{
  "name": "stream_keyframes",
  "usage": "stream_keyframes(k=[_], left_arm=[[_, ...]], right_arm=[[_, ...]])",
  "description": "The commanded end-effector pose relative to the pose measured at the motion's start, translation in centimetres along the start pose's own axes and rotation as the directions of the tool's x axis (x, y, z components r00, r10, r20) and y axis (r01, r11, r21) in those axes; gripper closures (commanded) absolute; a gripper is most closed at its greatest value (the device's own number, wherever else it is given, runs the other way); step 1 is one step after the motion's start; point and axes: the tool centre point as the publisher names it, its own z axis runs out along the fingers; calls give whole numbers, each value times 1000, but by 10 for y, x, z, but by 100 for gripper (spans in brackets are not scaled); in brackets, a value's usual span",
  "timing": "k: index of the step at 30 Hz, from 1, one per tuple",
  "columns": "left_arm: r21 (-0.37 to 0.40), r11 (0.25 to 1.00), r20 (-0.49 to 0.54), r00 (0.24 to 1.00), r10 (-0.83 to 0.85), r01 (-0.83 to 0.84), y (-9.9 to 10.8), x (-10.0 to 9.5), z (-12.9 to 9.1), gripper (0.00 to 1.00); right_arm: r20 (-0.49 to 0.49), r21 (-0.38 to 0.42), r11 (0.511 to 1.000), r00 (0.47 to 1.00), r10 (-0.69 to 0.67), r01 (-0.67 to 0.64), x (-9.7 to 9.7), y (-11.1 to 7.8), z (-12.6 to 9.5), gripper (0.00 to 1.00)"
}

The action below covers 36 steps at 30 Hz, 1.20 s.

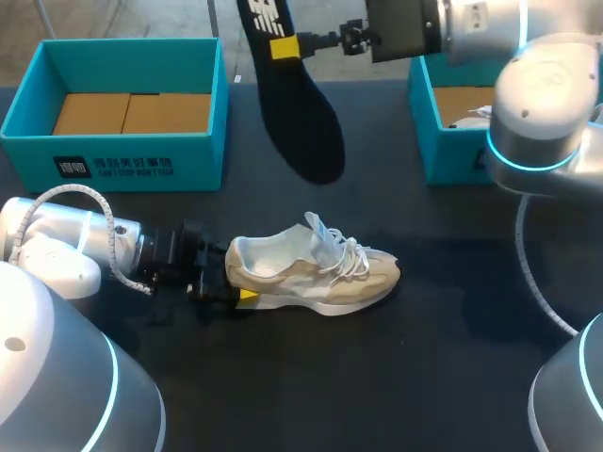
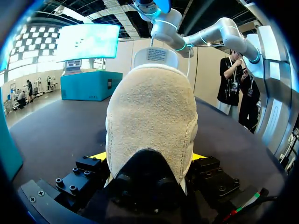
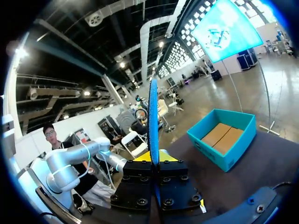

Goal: Take the shoe out of the shoebox, open the shoe tongue, remove and reinsert the insole, then place the shoe into the shoebox

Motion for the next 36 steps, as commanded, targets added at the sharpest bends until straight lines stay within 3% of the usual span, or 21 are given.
stream_keyframes(k=[1,14,16,36], left_arm=[[-1,1000,0,1000,-1,1,0,0,0,100],[-1,1000,0,1000,-1,1,0,0,0,100],[-1,1000,0,1000,-1,1,0,0,0,100],[-1,1000,0,1000,-1,1,0,0,0,100]], right_arm=[[6,15,1000,1000,17,-17,10,-6,-22,100],[23,25,998,998,55,-55,44,-28,-63,100],[28,-22,1000,1000,12,-11,49,-28,-67,100],[28,-22,1000,1000,12,-11,49,-28,-67,100]])
